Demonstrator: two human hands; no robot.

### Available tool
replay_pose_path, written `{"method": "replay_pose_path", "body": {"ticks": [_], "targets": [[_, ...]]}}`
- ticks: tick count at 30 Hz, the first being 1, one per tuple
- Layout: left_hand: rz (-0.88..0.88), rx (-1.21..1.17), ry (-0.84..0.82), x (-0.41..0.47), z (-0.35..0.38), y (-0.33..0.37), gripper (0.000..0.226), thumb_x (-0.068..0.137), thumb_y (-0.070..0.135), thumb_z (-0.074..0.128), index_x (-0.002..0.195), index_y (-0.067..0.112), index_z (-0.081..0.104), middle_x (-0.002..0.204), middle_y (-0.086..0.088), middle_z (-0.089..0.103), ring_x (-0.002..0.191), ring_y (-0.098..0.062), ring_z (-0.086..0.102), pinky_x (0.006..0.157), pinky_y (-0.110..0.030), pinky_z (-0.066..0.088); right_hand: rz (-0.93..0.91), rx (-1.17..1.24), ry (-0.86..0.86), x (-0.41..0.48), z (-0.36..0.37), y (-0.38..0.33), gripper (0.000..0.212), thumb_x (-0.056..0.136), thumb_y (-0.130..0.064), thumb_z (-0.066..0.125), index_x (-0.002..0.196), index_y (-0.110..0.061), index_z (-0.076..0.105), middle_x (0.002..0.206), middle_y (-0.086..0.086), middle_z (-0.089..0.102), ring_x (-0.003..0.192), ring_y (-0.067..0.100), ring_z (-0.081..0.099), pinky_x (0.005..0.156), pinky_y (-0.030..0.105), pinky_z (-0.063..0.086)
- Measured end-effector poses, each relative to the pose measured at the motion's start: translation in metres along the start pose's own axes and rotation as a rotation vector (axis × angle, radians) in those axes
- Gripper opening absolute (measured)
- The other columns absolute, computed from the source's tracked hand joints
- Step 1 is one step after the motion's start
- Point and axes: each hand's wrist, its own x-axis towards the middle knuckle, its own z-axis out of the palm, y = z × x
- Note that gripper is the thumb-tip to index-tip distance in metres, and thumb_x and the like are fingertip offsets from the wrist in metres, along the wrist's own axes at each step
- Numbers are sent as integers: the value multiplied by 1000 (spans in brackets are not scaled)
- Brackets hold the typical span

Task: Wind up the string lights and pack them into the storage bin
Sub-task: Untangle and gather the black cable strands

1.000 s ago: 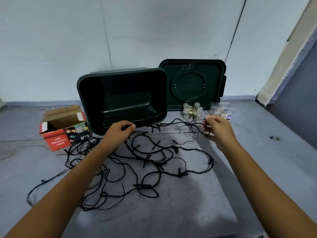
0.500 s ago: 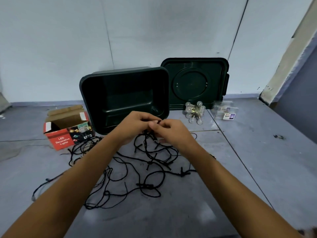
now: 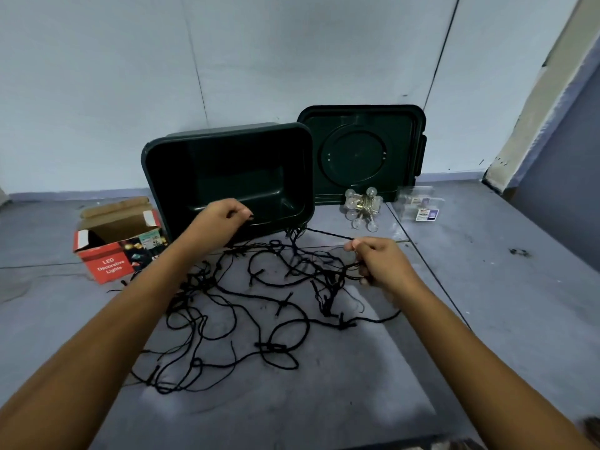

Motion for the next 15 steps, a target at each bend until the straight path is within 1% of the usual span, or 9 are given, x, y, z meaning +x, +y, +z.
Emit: {"method": "replay_pose_path", "body": {"ticks": [3,5,7,8,10,12,13,14,15], "targets": [[46,93,-36,0,7,-1,18,98,23,40,95,15,56,88,0,55,81,-15,51,66,-24,37,42,44,33,3,-9,-1,29,99,-19,41,81,-18,63,63,-1,37,48,10,31,39,20,35],[92,117,-35,-3,12,1,16,98,23,40,94,16,54,82,4,53,73,-11,48,61,-20,35,47,58,81,5,-13,-4,29,99,-18,40,80,-17,63,64,-1,39,48,10,33,42,21,36],[133,121,-27,-7,14,2,14,97,21,42,93,15,54,77,7,51,68,-8,47,59,-19,34,49,84,135,6,-17,-7,29,98,-14,39,79,-16,60,66,-1,41,46,10,40,45,24,40],[148,105,-8,-8,14,1,13,97,20,44,92,14,55,76,6,51,67,-8,46,59,-21,34,58,150,162,6,-18,-8,27,98,-11,39,79,-14,59,69,-1,44,49,10,46,48,25,44],[155,53,30,-8,10,-1,11,94,19,49,86,14,55,75,3,52,67,-11,47,60,-23,36,81,434,163,6,-21,-12,24,97,-5,39,79,-10,54,74,4,49,60,14,53,55,31,55],[147,40,26,-8,7,-2,10,92,20,54,83,16,53,75,4,52,67,-9,47,59,-21,36,85,750,108,7,-23,-15,23,99,-6,36,80,-7,50,75,8,52,63,17,56,60,38,59],[143,60,18,-8,7,-3,10,92,21,55,83,16,53,74,5,51,66,-8,46,59,-21,36,95,868,100,9,-25,-15,23,99,-7,35,82,-6,50,72,8,52,59,16,56,59,38,59],[132,82,25,-8,8,-4,11,92,22,54,83,15,52,74,5,50,66,-8,46,58,-20,35,115,965,105,11,-27,-14,23,100,-8,35,83,-6,50,67,7,50,52,13,54,53,34,59],[108,97,56,-8,9,-6,12,93,23,52,85,14,51,74,4,50,66,-8,46,57,-21,35,140,1041,114,14,-30,-12,22,100,-9,35,84,-7,50,60,4,46,43,9,49,44,27,55]]}}
